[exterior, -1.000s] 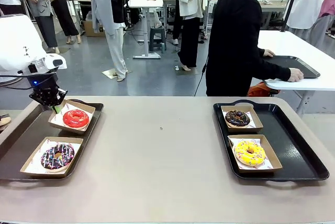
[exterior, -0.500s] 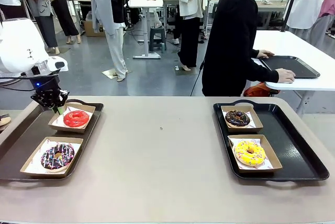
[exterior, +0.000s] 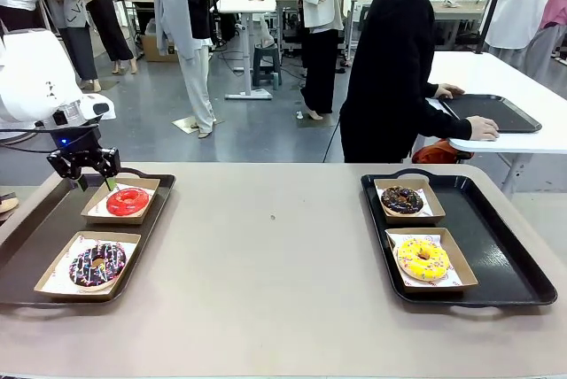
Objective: Individually package the donuts and arrange them on the tray.
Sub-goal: Place the picked Paper togo box on the Handle tray.
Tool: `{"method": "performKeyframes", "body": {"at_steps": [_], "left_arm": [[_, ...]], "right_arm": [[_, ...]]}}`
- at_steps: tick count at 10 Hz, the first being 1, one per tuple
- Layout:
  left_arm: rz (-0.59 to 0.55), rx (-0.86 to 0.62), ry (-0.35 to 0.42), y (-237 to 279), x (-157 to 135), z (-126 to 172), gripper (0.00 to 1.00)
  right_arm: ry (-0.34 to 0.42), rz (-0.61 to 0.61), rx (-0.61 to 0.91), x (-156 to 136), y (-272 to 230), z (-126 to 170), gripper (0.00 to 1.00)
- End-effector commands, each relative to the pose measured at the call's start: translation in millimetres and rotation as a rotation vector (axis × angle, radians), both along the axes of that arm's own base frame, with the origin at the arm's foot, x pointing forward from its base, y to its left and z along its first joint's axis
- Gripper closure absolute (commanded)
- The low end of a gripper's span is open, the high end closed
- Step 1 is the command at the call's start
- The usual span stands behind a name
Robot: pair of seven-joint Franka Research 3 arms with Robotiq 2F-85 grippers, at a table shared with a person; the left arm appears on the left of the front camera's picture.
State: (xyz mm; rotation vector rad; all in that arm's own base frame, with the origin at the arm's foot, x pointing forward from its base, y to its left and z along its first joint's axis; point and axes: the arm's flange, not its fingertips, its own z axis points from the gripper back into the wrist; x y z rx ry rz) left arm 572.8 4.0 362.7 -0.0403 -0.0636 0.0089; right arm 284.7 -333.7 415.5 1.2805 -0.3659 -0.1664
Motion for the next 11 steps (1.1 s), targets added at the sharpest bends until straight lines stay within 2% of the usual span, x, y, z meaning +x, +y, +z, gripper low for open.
{"method": "performKeyframes", "body": {"at_steps": [1,2,3,4,6,8,10,11], "left_arm": [[-0.024,-0.005,0.017,5,0,5,0.00],[-0.028,-0.009,0.020,5,-1,6,0.00],[-0.032,-0.018,0.018,5,-2,7,0.11],[-0.037,-0.033,0.014,7,-4,10,0.02],[-0.059,-0.083,-0.002,13,-13,19,0.00],[-0.099,-0.278,0.007,31,-26,35,0.00],[-0.126,-0.453,-0.036,66,-64,63,0.00],[-0.142,-0.525,-0.086,84,-87,76,0.00]], "right_arm": [[0.005,0.003,-0.004,-2,0,-1,0.00],[0.005,0.003,-0.004,-2,0,-1,0.00],[0.005,0.003,-0.004,-2,0,-1,0.00],[0.005,0.003,-0.004,-2,0,-1,0.00],[0.005,0.003,-0.004,-2,0,-1,0.00],[0.005,0.003,-0.004,-2,0,-1,0.00],[0.005,0.003,-0.004,-2,0,-1,0.00],[0.005,0.003,-0.004,-2,0,-1,0.00]]}}
